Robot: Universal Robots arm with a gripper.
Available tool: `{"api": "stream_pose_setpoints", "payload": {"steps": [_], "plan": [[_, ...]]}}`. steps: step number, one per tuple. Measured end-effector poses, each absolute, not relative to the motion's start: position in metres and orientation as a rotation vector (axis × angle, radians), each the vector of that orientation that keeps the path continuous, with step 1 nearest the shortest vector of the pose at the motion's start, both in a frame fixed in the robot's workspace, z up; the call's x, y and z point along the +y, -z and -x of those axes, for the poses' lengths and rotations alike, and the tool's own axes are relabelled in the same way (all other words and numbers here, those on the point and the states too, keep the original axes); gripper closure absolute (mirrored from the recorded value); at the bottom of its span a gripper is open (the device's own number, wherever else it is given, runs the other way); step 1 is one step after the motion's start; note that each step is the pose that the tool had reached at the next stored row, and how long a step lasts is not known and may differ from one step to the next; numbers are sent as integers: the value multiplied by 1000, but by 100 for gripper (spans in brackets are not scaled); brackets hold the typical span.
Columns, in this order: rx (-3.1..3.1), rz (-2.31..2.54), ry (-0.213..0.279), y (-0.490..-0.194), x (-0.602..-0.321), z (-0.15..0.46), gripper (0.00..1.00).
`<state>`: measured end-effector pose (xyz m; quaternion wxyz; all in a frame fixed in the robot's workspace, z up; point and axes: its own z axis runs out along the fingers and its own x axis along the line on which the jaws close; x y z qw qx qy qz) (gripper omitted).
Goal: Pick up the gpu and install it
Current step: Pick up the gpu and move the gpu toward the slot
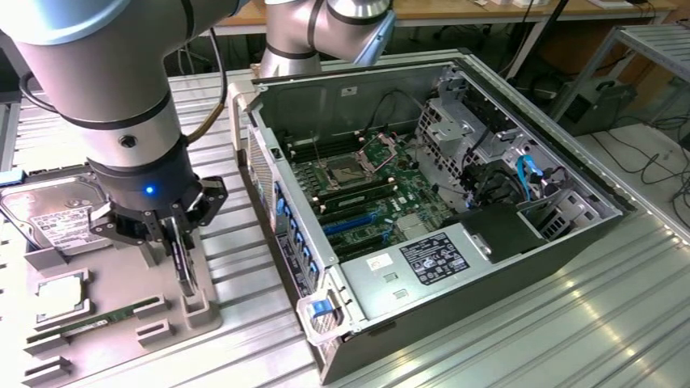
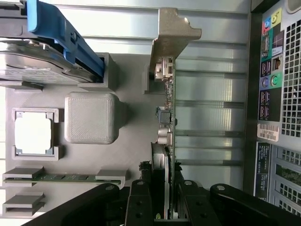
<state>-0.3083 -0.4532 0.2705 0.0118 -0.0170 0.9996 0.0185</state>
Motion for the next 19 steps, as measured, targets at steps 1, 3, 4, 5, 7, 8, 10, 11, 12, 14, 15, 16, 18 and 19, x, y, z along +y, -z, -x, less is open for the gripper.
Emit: {"api": "stream_pose_setpoints", "payload": {"steps": [1, 3, 4, 5, 7, 8, 10, 11, 12, 14, 15, 16, 18, 19], "plan": [[3117, 53, -58, -272, -453, 308, 73], [3117, 53, -58, -275, -453, 308, 73], [3117, 53, -58, -276, -453, 308, 73], [3117, 53, -58, -278, -453, 308, 73], [3117, 53, -58, -282, -453, 308, 73], [3117, 53, -58, -284, -453, 308, 73], [3117, 53, -58, -287, -453, 308, 73], [3117, 53, -58, -289, -453, 308, 73], [3117, 53, -58, -291, -453, 308, 73], [3117, 53, -58, -294, -453, 308, 73], [3117, 53, -58, -294, -453, 308, 73], [3117, 53, -58, -295, -453, 308, 73], [3117, 53, -58, -297, -453, 308, 73], [3117, 53, -58, -298, -453, 308, 73]]}}
